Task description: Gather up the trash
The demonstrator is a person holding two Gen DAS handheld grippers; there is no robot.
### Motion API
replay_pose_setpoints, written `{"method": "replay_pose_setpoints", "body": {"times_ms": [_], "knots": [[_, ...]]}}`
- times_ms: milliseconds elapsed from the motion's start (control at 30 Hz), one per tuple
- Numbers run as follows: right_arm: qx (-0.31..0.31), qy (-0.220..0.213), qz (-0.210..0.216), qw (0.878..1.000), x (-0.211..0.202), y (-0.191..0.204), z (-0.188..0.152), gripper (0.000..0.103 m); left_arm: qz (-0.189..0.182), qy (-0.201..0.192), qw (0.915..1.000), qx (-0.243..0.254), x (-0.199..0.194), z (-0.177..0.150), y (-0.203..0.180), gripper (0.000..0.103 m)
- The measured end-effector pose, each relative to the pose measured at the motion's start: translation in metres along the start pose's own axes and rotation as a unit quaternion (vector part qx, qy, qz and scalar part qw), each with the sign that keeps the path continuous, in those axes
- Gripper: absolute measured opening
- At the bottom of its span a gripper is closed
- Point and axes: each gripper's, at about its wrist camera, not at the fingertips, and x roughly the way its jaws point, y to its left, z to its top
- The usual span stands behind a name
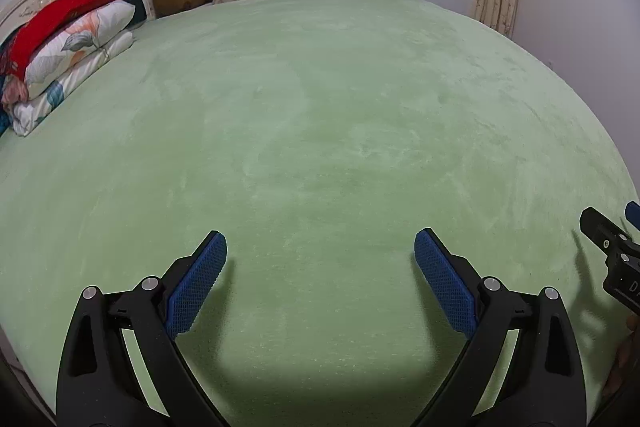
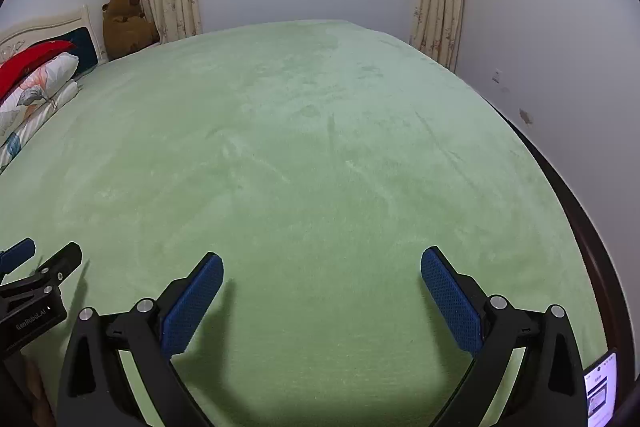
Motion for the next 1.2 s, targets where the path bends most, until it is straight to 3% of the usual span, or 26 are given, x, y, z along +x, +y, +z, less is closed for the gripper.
{"method": "replay_pose_setpoints", "body": {"times_ms": [1200], "knots": [[0.001,0.006,0.000,1.000,0.0049,-0.0007,-0.0002,0.098,-0.015,0.012,0.9998,-0.008,0.0053,0.0021,0.0020,0.093]]}}
